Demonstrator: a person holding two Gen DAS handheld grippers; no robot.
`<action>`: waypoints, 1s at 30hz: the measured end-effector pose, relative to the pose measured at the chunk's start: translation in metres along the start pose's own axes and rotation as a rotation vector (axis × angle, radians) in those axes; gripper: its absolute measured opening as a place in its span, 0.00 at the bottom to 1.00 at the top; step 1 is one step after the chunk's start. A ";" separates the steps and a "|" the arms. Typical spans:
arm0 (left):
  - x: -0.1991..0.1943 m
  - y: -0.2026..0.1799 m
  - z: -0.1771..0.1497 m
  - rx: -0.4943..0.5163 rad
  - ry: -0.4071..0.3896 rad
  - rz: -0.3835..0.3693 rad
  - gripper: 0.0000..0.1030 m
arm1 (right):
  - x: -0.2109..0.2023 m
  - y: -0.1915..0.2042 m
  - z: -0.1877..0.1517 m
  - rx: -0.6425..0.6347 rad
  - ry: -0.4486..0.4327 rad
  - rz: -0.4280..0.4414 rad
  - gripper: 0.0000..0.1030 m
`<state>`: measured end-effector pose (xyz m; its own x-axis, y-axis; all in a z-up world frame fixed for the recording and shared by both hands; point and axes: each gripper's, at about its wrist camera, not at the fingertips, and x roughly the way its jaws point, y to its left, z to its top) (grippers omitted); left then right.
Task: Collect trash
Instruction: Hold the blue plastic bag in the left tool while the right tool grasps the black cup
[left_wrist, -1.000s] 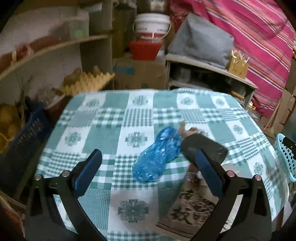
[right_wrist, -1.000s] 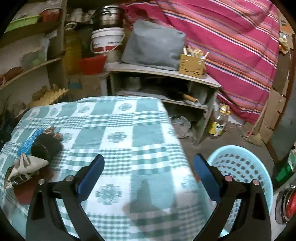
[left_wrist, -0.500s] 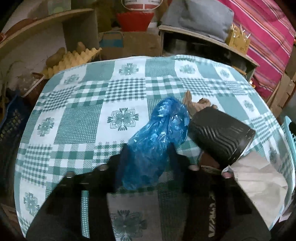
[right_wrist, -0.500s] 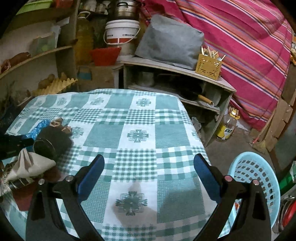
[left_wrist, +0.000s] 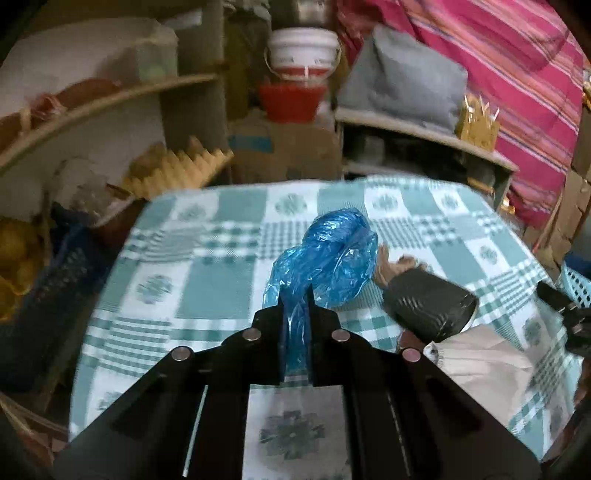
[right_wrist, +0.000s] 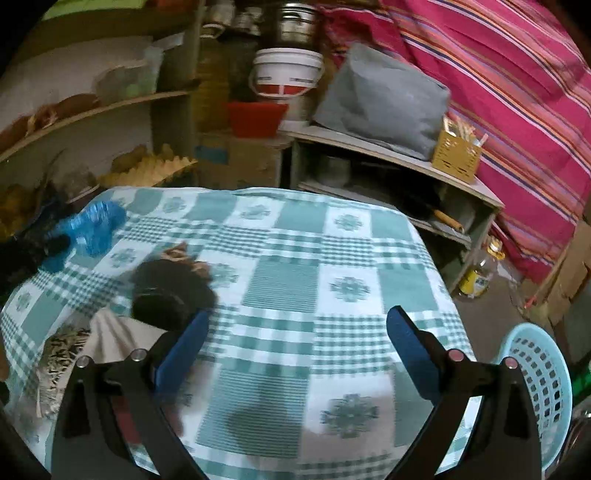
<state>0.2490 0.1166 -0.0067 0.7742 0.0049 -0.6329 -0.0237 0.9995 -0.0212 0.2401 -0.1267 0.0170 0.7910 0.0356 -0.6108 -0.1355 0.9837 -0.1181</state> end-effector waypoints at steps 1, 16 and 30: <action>-0.009 0.003 0.001 -0.007 -0.016 0.000 0.05 | 0.000 0.005 0.000 -0.010 -0.001 0.001 0.92; -0.040 0.043 -0.006 -0.107 -0.068 0.033 0.05 | 0.033 0.070 0.018 0.001 0.083 0.084 0.92; -0.036 0.063 -0.004 -0.159 -0.056 0.031 0.05 | 0.072 0.100 0.016 -0.019 0.160 0.074 0.91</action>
<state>0.2169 0.1795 0.0114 0.8056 0.0420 -0.5910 -0.1443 0.9814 -0.1269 0.2937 -0.0233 -0.0261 0.6734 0.0775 -0.7352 -0.2020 0.9759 -0.0822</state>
